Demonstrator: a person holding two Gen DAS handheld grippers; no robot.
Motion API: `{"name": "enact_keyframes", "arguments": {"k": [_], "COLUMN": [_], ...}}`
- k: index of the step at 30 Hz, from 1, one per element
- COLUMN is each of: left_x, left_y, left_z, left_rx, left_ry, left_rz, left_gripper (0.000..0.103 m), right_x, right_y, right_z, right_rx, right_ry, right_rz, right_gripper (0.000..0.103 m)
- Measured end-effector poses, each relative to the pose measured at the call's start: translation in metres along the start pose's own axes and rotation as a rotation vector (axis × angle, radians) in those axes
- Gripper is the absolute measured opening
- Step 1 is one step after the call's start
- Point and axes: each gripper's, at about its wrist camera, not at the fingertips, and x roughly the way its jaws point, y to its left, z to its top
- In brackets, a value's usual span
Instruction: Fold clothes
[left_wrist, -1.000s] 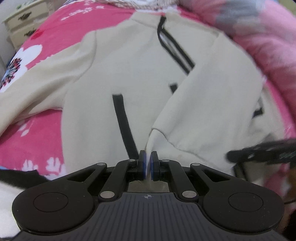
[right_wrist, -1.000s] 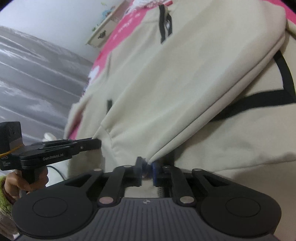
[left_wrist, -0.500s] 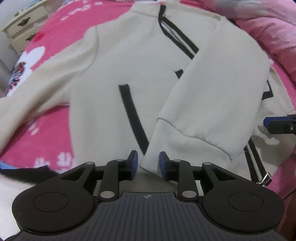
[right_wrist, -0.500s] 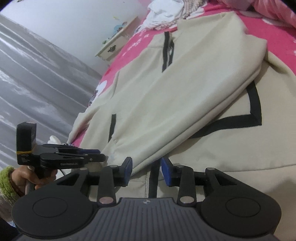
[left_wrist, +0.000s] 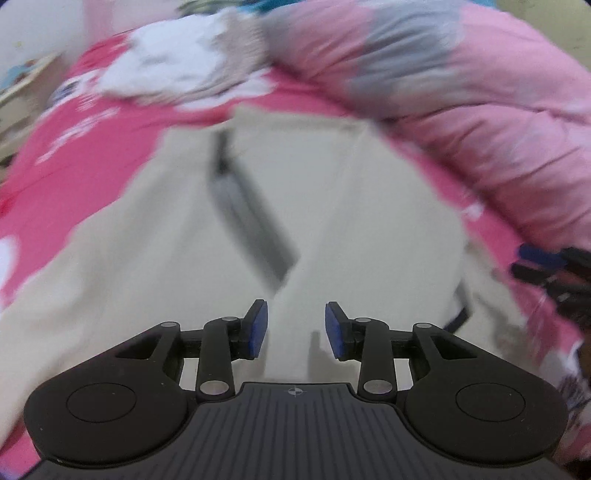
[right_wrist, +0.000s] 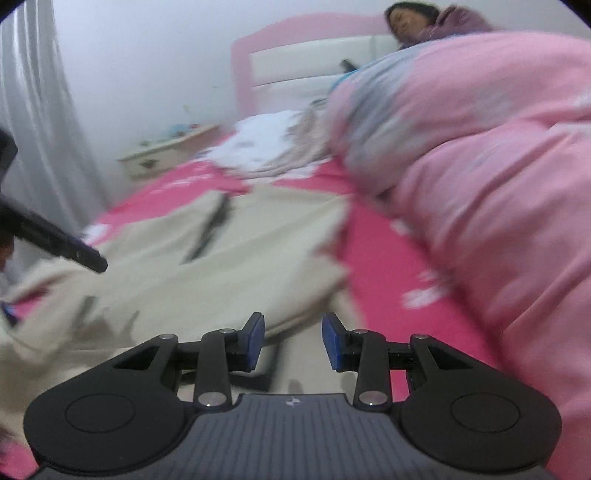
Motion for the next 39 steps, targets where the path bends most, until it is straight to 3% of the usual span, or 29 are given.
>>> {"name": "enact_keyframes", "arguments": {"k": [3,7,10,11,12,14,18,22,25,29,33,36,37,39], "left_x": [0.045,0.082,0.088,0.088,0.088,0.087,0.086,0.085,0.076,0.070,0.094,0.115,0.125,0.157], "left_y": [-0.025,-0.030,-0.022,-0.021,-0.020,-0.017,-0.021,-0.021,-0.020,-0.022,-0.045,-0.073,-0.078,-0.075], "left_z": [0.007,0.002,-0.004,-0.005,-0.008,-0.011,-0.014,-0.014,0.000,0.044,0.102,0.122,0.124,0.122], "left_rx": [0.035,0.029,-0.001,-0.003,-0.009,-0.018,0.010,0.026,0.045,0.089,0.137,0.231,0.235,0.180], "left_ry": [0.010,0.038,0.025,0.016,0.006,-0.011,-0.038,-0.046,-0.051,-0.150,-0.186,-0.210,-0.216,-0.179], "left_rz": [-0.034,-0.034,-0.054,-0.060,-0.067,-0.074,-0.072,-0.078,-0.063,-0.074,-0.175,-0.245,-0.242,-0.153], "left_gripper": [0.034,0.034,0.034,0.034,0.034,0.034,0.035,0.034,0.034,0.036,0.037,0.037,0.037,0.036], "right_x": [0.025,0.065,0.086,0.091,0.094,0.098,0.076,0.078,0.083,0.084,0.083,0.082,0.081,0.079], "right_y": [-0.010,-0.008,-0.013,-0.016,-0.019,-0.028,-0.059,-0.073,-0.076,-0.070,-0.064,-0.063,-0.062,-0.058], "right_z": [0.005,0.002,0.003,0.004,0.005,0.005,-0.009,-0.032,-0.033,-0.031,-0.028,-0.029,-0.029,-0.030], "right_rx": [-0.061,-0.170,-0.181,-0.167,-0.147,-0.089,0.179,0.362,0.384,0.298,0.241,0.234,0.229,0.209], "right_ry": [0.021,0.064,0.086,0.086,0.077,0.050,-0.062,-0.054,-0.050,-0.043,-0.040,-0.043,-0.047,-0.060], "right_rz": [-0.031,-0.058,-0.055,-0.050,-0.044,-0.037,-0.031,-0.038,-0.032,-0.044,-0.054,-0.059,-0.061,-0.073], "right_gripper": [0.038,0.036,0.029,0.022,0.012,0.005,0.004,0.005,0.006,0.006,0.006,0.006,0.006,0.006]}}
